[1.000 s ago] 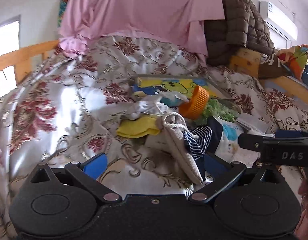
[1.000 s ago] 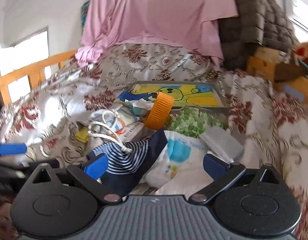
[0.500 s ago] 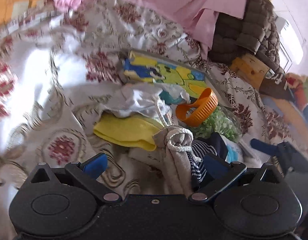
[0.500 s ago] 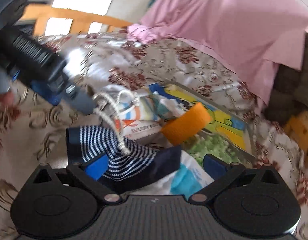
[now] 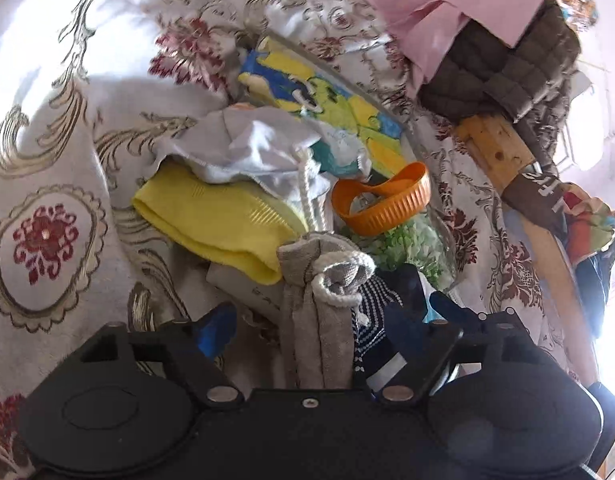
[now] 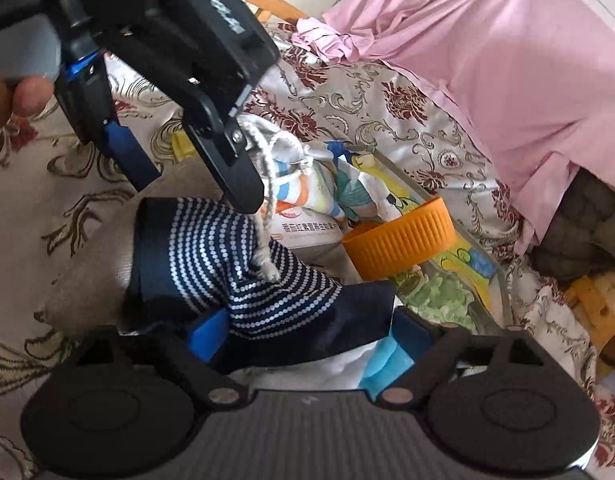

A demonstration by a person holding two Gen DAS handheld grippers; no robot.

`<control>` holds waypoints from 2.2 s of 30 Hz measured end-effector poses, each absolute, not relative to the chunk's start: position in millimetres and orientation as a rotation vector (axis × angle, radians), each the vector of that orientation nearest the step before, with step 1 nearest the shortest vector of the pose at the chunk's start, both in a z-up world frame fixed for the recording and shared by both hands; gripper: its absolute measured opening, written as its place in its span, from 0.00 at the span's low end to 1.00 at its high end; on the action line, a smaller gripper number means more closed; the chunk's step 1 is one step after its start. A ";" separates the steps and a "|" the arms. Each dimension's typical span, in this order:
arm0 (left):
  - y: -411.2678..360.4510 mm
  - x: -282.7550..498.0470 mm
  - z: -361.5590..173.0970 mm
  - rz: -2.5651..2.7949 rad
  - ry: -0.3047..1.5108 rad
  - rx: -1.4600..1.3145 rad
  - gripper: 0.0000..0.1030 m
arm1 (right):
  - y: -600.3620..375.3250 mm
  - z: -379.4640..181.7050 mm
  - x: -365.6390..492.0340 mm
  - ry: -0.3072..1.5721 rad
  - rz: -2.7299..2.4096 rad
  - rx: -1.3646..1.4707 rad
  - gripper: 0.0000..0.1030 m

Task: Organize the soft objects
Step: 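Grasp the grey drawstring bag with the left tool while the right grasps the navy striped sock, then carry the grey bag and striped sock over the cartoon-drawing tray with both tools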

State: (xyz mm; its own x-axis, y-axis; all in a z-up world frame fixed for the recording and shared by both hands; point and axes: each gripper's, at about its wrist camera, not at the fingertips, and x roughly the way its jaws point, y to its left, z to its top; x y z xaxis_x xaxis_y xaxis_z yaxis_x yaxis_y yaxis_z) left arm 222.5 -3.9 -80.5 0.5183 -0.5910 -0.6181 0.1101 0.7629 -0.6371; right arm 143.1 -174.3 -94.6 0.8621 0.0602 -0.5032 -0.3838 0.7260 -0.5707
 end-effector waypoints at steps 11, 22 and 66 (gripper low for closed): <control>-9.4 215.7 -81.3 -0.399 0.949 -0.570 0.32 | -177.0 -86.3 140.8 0.466 0.237 -0.691 0.20; -14.2 191.5 -54.4 -0.307 0.893 -0.404 0.18 | -199.2 -44.9 117.1 0.331 0.095 -0.564 0.06; -64.9 162.8 -37.6 -0.333 0.782 -0.175 0.16 | -212.0 -39.6 121.2 0.370 0.108 -0.360 0.07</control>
State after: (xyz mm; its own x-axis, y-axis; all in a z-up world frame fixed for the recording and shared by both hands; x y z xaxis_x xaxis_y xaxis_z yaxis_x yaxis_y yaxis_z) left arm 162.8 -64.9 -37.6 0.6611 -0.3565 -0.6602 0.2284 0.9338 -0.2756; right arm 121.2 -212.0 -39.6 0.9273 0.0381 -0.3724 -0.1682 0.9311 -0.3237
